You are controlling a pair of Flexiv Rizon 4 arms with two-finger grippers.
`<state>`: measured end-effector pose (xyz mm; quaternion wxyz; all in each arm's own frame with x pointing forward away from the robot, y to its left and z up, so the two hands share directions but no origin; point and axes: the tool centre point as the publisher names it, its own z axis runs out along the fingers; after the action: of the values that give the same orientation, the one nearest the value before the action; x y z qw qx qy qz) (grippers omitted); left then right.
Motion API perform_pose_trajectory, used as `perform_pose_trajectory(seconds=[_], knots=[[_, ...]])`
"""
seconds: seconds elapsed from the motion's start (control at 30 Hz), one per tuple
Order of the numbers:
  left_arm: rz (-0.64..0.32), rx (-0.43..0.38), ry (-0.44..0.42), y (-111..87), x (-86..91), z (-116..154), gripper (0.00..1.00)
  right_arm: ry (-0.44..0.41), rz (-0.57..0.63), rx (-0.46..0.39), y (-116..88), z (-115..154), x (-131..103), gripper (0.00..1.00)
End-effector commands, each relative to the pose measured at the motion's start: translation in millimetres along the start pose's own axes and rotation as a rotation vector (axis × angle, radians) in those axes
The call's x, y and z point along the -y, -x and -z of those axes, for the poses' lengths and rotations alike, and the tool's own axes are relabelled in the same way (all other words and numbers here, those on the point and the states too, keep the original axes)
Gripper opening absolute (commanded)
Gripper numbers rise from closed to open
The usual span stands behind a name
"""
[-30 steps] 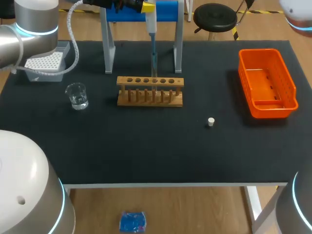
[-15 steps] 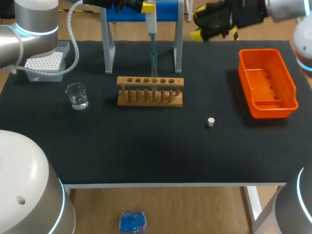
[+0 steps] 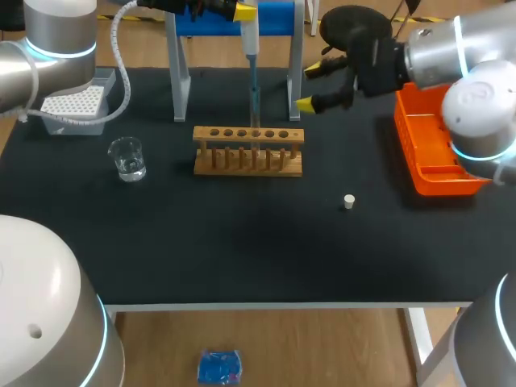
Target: Invert the test tube, pick up the pipette, mount the tip to pipette, aspirate from beaker and dispense into the tube, eject the tip, return the pipette, and cap with the stopper.
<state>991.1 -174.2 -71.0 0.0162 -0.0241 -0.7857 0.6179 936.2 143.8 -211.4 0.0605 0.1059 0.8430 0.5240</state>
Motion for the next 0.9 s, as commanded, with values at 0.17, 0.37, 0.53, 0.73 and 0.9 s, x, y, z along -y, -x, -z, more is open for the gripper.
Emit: perform_pose_trajectory(seconds=[0.17, 0.37, 0.53, 0.73, 0.9], knots=[[0.001, -0.002, 0.002, 0.3, 0.8, 1, 0.0, 0.007, -0.011, -0.007, 12, -37, 3, 1.0], [0.001, -0.002, 0.002, 0.3, 0.8, 1, 0.0, -0.02, -0.012, 0.007, 11, -41, 6, 1.0], [0.001, -0.002, 0.002, 0.3, 0.8, 1, 0.0, -0.018, -0.012, 0.002, 10, -42, 6, 1.0], [0.001, -0.002, 0.002, 0.3, 0.8, 1, 0.0, -0.018, -0.012, 0.002, 10, -42, 6, 1.0], [0.001, -0.002, 0.002, 0.3, 0.8, 1, 0.0, -0.018, -0.012, 0.002, 10, -42, 6, 1.0]])
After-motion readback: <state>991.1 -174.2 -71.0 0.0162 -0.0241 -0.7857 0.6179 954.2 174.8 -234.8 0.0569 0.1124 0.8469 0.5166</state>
